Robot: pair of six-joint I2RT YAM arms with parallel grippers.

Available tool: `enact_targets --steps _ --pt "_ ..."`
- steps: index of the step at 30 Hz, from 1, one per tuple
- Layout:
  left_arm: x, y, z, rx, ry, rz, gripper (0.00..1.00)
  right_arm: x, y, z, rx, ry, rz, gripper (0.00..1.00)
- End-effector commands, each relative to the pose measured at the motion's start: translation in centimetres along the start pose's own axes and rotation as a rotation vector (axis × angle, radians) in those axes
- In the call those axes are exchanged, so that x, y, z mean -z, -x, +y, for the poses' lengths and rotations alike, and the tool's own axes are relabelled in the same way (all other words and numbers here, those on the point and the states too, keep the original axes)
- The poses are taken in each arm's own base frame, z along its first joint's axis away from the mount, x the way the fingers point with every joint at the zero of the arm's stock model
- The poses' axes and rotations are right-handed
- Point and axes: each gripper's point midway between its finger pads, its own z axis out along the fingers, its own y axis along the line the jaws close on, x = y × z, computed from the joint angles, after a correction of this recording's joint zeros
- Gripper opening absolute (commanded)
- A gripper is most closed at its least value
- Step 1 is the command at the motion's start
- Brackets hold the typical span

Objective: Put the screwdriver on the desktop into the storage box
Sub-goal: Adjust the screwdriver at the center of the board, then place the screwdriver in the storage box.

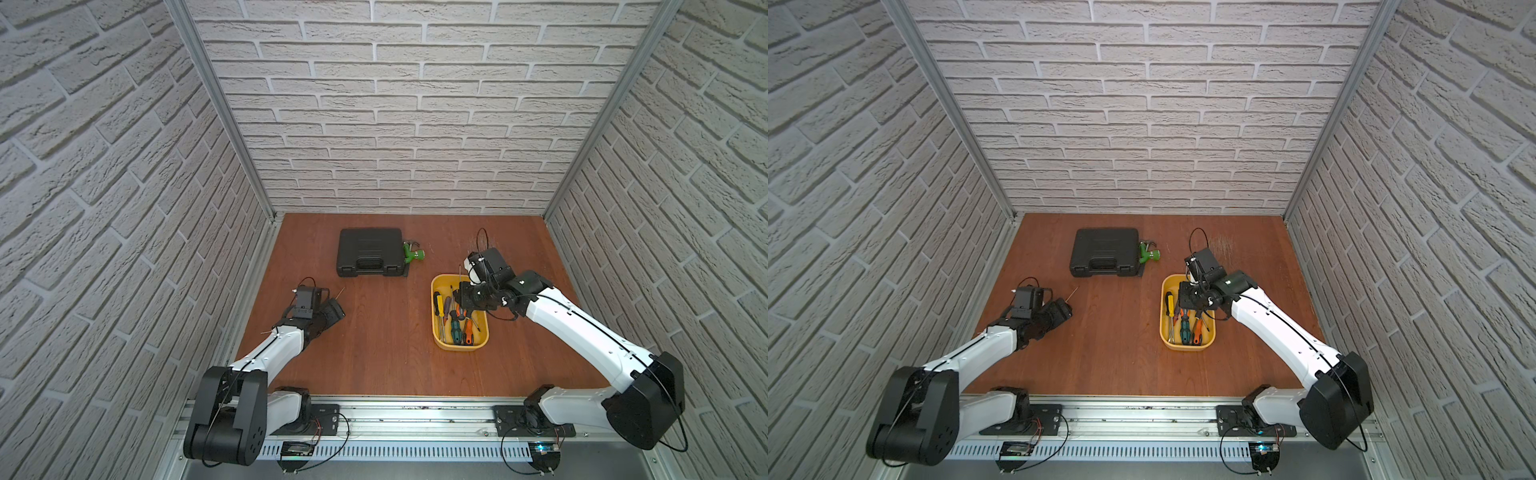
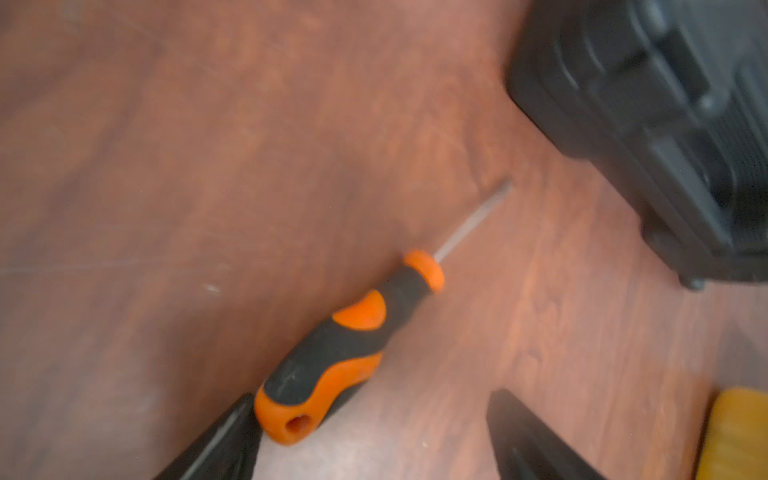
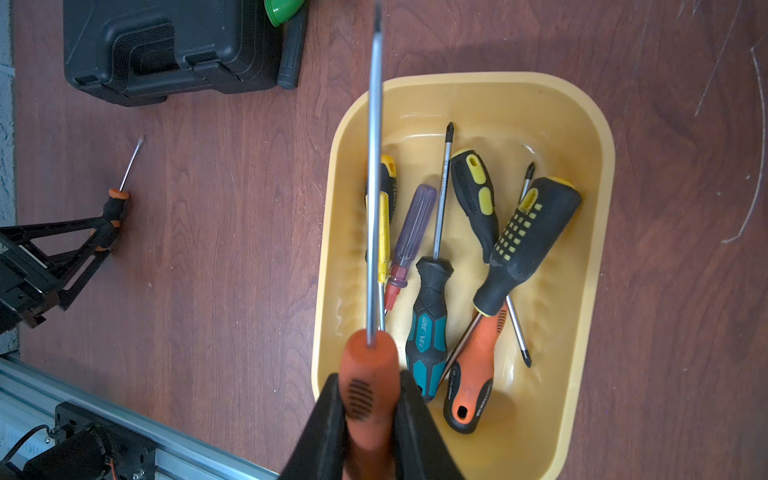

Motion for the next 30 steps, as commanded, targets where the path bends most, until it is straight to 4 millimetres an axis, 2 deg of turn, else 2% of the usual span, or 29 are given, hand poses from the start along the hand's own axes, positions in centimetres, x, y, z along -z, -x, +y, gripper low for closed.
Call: enact_targets --steps 1,7,11,21,30 --pt "0.7 0.6 -1.9 -0.068 -0.009 -0.024 0.88 0.5 0.6 0.1 -0.007 0.010 -0.038 0.03" --pt "2.3 2.4 -2.7 -0.107 0.036 -0.048 0.87 0.1 0.4 -0.2 -0.005 -0.001 -0.036 0.02" --pt "3.2 3.4 -2.1 -0.122 0.102 -0.068 0.86 0.2 0.6 -0.3 0.010 -0.017 -0.033 0.03" --pt "1.1 3.7 -2.1 -0.121 0.126 -0.006 0.79 -0.1 0.5 -1.2 0.036 -0.086 0.004 0.02" --pt "0.8 3.0 -1.4 -0.108 0.129 0.025 0.77 -0.4 0.6 -1.4 0.063 -0.115 0.030 0.03"
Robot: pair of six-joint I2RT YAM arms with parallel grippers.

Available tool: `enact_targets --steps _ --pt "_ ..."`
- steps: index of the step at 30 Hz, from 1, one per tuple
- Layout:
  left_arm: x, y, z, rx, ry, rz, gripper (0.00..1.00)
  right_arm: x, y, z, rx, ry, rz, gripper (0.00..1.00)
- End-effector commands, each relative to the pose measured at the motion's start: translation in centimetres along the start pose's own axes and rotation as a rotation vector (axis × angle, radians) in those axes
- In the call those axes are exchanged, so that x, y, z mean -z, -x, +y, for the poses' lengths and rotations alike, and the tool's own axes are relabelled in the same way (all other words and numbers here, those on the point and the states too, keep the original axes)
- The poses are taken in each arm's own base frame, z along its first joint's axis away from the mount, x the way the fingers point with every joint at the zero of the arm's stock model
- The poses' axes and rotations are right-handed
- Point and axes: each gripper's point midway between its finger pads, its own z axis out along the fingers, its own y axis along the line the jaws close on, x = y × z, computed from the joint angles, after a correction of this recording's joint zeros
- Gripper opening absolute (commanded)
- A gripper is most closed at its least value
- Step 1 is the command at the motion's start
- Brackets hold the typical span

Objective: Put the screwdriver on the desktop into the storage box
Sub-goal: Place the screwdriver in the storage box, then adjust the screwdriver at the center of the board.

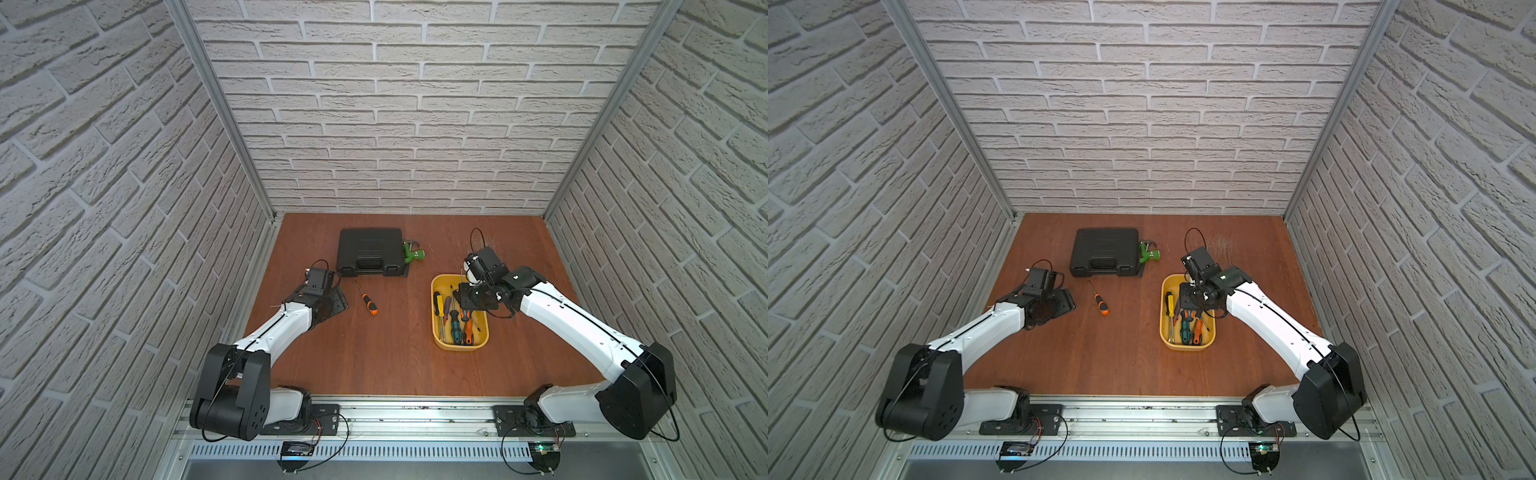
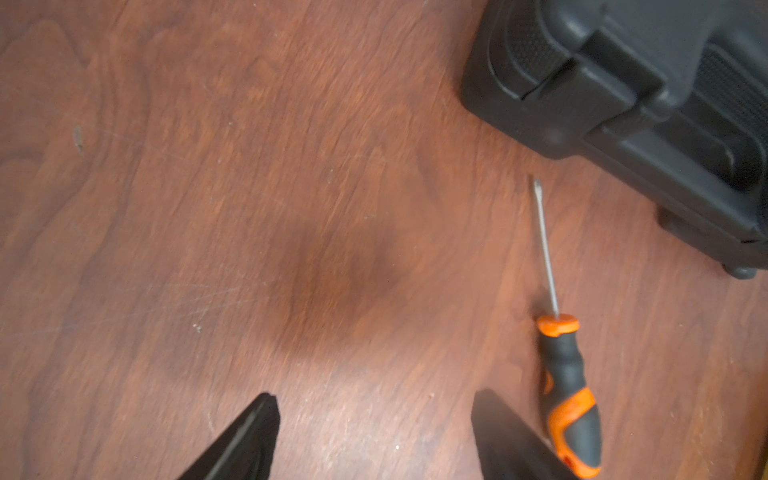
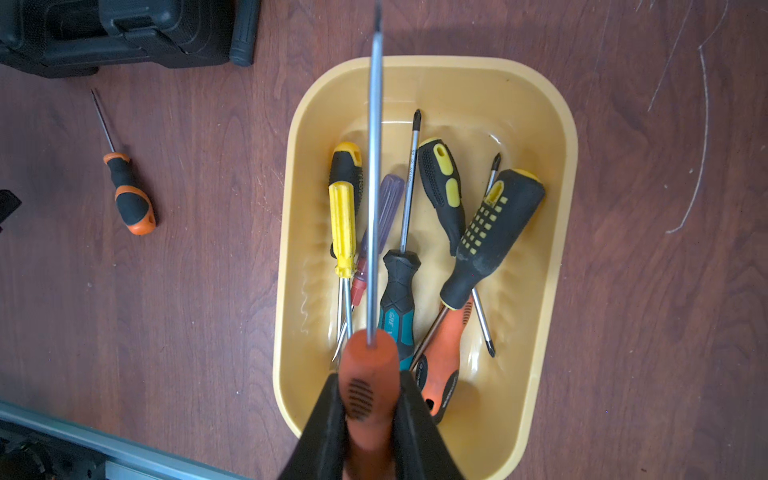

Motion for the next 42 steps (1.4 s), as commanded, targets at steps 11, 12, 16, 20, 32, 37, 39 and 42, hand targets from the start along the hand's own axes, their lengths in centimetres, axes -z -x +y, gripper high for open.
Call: enact_targets --steps 11,12,16,20,32,37,39,42 --pt "-0.3 -0.1 0.2 0.007 -0.018 0.010 0.74 -1.2 0.6 -0.9 0.058 -0.098 0.036 0.07" --pt "-0.4 -0.1 0.2 0.009 -0.020 0.010 0.74 -1.5 0.4 -1.2 0.064 -0.115 0.049 0.10" --pt "-0.5 0.0 -0.5 0.010 -0.049 0.013 0.72 -2.4 -0.1 -1.7 0.076 -0.152 0.081 0.36" --pt "0.3 0.0 -2.6 -0.005 -0.098 0.000 0.73 -1.8 0.1 -1.1 0.082 -0.123 0.048 0.56" --pt "-0.1 0.2 -12.7 -0.002 -0.109 -0.011 0.84 0.6 1.0 1.1 0.088 -0.022 -0.041 0.62" --pt "-2.7 0.5 -15.8 0.043 -0.087 0.052 0.78 1.1 0.7 1.0 0.089 -0.019 -0.049 0.56" --pt "-3.2 0.5 -16.5 0.043 -0.059 0.062 0.76 1.3 0.5 0.9 0.086 -0.017 -0.056 0.54" --pt "-3.9 0.3 -17.7 0.044 -0.044 0.072 0.75 1.4 0.4 0.7 0.081 -0.014 -0.067 0.52"
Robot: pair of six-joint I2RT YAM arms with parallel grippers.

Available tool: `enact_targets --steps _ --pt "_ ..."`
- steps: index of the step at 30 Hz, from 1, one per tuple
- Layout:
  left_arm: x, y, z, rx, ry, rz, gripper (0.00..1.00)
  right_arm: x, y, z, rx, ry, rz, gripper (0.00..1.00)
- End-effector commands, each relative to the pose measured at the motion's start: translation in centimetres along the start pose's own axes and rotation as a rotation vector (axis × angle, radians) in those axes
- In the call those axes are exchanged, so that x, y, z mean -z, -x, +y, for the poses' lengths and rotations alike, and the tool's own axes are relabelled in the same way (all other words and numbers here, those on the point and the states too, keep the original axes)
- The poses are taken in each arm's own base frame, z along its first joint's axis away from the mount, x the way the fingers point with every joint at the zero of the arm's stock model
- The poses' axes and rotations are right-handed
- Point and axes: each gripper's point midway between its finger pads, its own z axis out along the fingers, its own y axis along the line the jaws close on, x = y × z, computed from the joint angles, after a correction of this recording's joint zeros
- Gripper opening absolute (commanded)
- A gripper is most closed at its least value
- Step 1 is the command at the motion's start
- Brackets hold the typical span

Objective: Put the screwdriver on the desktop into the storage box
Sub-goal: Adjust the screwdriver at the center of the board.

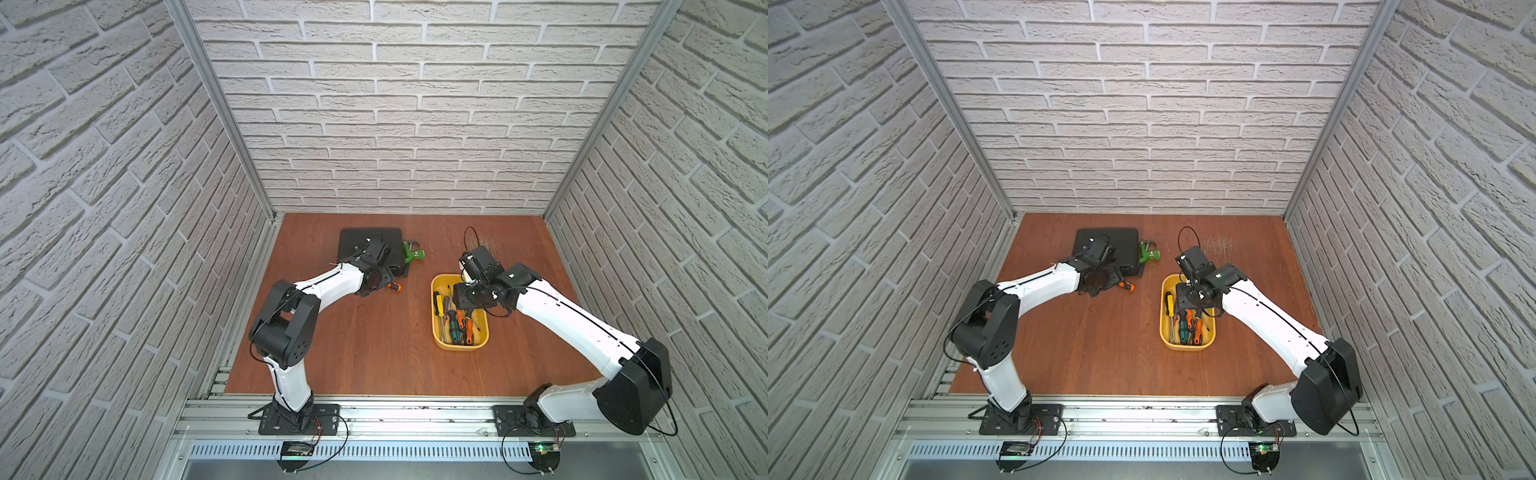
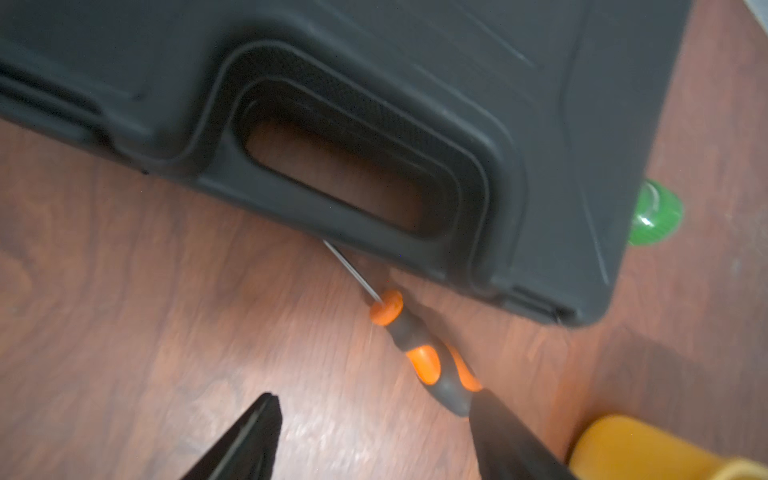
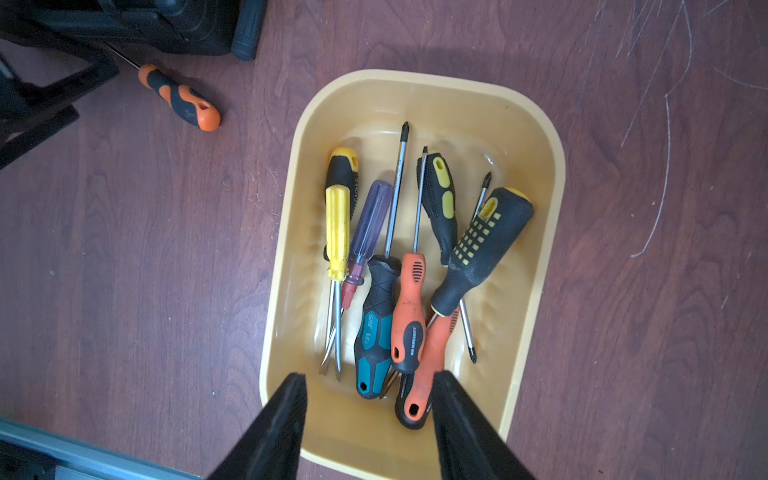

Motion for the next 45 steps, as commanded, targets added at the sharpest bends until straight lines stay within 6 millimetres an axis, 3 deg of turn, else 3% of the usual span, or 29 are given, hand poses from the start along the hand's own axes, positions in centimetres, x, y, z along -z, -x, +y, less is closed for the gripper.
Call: enact_targets --steps 1,13,22,31,35,39,42,45 --pt "-0.3 -0.5 -0.4 0.029 0.047 0.013 0.75 0.8 0.2 0.1 -0.010 0.017 -0.043 0.52" --pt "-2.9 -2.1 -1.6 0.044 0.080 0.067 0.73 1.1 0.4 0.3 -0.001 0.032 -0.054 0.49" --pt "-3.3 -1.4 -3.2 0.044 0.064 0.045 0.75 0.8 0.2 0.7 -0.006 0.049 -0.044 0.49" --pt "-4.3 -2.9 -2.1 0.044 0.147 0.101 0.73 1.4 0.5 0.6 0.000 0.047 -0.060 0.48" --pt "-3.4 -4.6 -1.4 0.038 0.131 0.142 0.68 1.6 0.6 0.5 0.005 0.042 -0.064 0.48" --pt "-0.8 -6.1 -0.4 0.016 0.124 0.139 0.63 2.1 0.7 0.3 0.007 0.034 -0.074 0.48" --pt "1.2 -5.6 0.0 0.007 0.121 0.097 0.63 2.2 0.8 0.2 0.008 0.031 -0.081 0.48" --pt "1.8 -4.6 -0.3 0.003 0.127 0.065 0.67 2.1 0.9 0.4 0.008 0.038 -0.079 0.48"
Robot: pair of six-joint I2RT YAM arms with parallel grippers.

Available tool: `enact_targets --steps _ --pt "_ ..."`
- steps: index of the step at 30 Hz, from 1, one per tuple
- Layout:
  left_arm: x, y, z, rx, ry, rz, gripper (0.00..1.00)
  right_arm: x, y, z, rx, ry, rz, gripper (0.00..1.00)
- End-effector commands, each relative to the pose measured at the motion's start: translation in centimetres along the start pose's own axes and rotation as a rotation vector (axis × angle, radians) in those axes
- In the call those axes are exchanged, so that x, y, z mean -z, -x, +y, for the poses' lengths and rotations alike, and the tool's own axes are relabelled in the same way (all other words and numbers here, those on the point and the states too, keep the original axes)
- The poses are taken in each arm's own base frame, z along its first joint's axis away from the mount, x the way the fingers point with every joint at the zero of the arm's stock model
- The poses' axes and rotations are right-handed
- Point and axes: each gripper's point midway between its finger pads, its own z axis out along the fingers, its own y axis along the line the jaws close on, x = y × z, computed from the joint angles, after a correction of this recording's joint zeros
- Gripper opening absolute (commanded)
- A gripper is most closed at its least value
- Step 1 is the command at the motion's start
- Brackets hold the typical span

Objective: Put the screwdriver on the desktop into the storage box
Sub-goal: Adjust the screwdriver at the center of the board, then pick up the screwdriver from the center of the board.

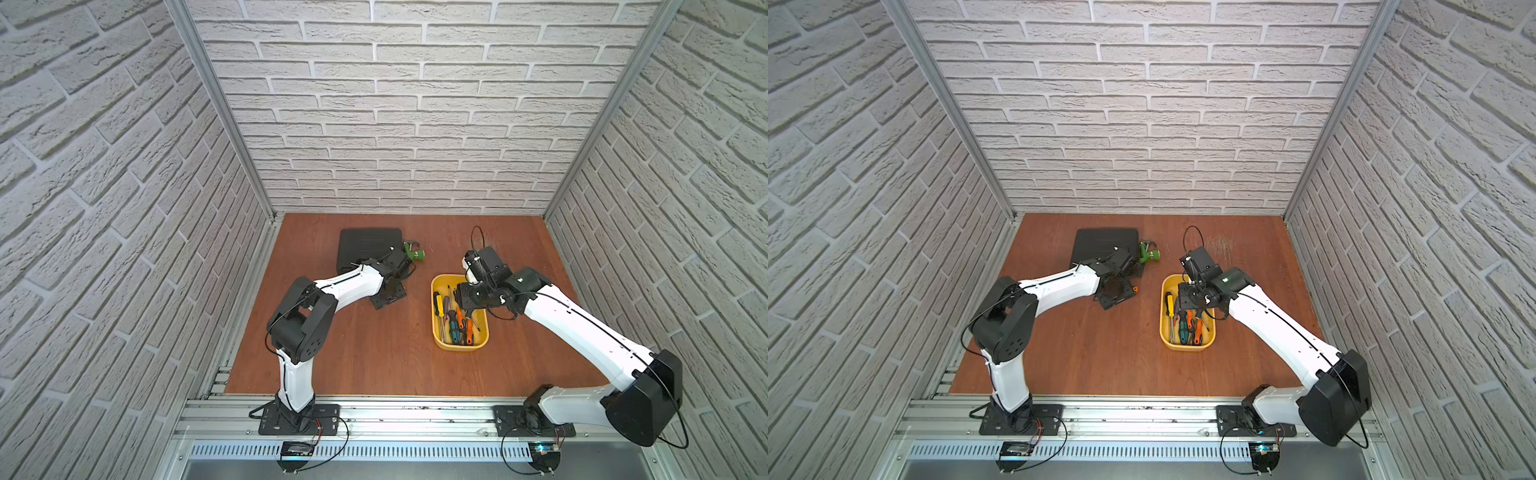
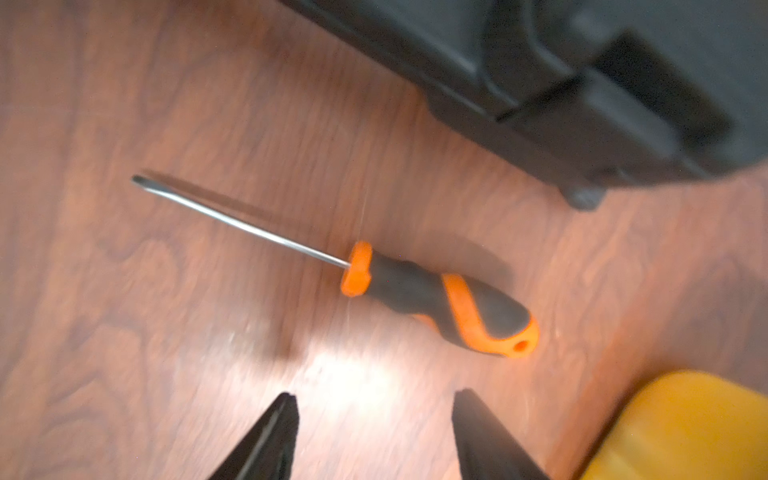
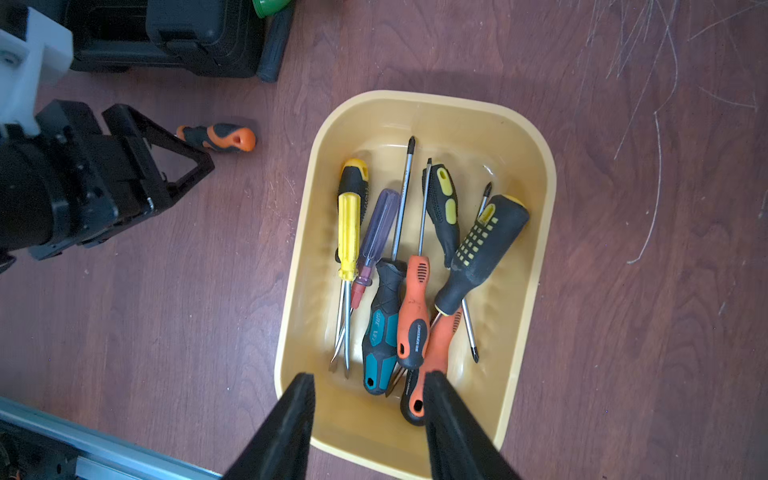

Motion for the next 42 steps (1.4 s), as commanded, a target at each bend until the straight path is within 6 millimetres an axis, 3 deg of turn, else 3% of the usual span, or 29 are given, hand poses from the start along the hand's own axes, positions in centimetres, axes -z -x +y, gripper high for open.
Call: enact_targets --steps 1,6,10,16,26,36,42 --pt "1.1 1.5 0.1 0.007 0.020 -0.054 0.70 0.8 0.7 0.3 0.004 0.012 -0.034 0.48" --pt "-1.1 1.8 -0.6 0.030 0.017 -0.045 0.76 0.8 0.7 0.4 0.003 0.016 -0.029 0.48" --pt "-2.8 0.2 -0.6 0.064 0.017 0.048 0.78 1.1 0.6 0.1 0.008 0.001 -0.033 0.48" --pt "-2.1 -1.0 0.1 0.057 0.022 0.057 0.75 1.2 0.7 0.0 0.006 0.000 -0.037 0.48" --pt "-2.1 -2.4 2.6 -0.004 0.081 0.069 0.59 0.9 0.4 0.1 -0.005 0.004 -0.032 0.48" --pt "-2.2 -3.8 4.0 -0.056 0.064 0.091 0.27 0.5 0.5 1.9 -0.048 0.114 -0.039 0.48" --pt "-1.3 -3.8 3.5 -0.073 0.000 0.082 0.10 0.9 0.6 3.1 -0.062 0.184 -0.039 0.48"
